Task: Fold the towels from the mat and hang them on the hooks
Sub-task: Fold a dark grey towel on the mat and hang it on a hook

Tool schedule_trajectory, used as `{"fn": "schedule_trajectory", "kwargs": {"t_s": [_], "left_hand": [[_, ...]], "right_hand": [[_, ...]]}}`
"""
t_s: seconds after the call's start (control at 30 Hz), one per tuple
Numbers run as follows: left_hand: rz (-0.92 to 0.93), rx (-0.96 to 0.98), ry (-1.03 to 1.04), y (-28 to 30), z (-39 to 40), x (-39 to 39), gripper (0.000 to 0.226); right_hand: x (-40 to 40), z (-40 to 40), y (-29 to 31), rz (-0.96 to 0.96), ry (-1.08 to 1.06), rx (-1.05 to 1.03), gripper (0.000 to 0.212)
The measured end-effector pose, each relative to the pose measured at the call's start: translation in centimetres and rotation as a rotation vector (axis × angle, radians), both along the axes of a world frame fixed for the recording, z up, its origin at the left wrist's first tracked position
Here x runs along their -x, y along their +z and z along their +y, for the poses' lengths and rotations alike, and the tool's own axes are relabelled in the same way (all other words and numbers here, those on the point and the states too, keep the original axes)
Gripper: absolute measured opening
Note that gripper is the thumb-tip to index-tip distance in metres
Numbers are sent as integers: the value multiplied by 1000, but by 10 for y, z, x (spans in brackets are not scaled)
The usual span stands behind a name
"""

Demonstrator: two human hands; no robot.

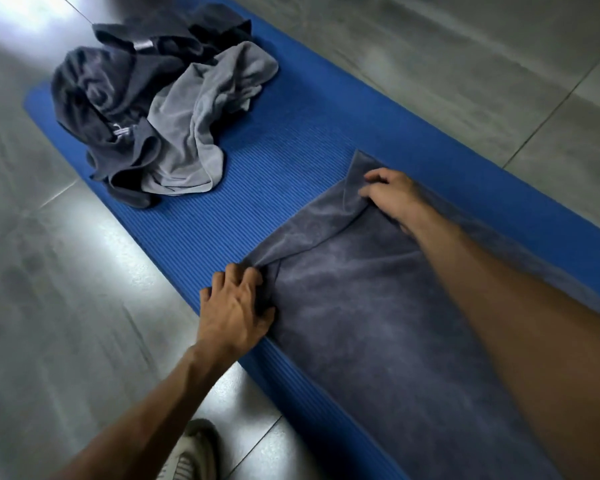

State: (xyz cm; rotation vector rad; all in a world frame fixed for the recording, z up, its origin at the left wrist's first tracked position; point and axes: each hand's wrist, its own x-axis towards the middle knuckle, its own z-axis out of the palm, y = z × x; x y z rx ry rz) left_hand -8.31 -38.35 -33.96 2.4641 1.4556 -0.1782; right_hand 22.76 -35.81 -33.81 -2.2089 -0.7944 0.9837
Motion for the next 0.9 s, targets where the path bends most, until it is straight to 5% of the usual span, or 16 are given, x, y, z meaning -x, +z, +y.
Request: {"fn": "schedule_trajectory", "kwargs": {"t_s": [0.27, 0.43, 0.7, 0.9], "left_hand": [[88, 34, -84, -4, 0, 7, 68], [118, 34, -168, -7, 0, 14, 78], [-225, 123, -45, -9, 11, 26, 38], [-126, 35, -15, -6, 19, 18, 21]], "right_hand": [[-9, 13, 12, -88, -146, 172, 42], [-11, 13, 14, 238, -241, 14, 27], [-17, 18, -1, -72, -86, 125, 36], [-24, 12, 2, -34, 19, 142, 74]]}}
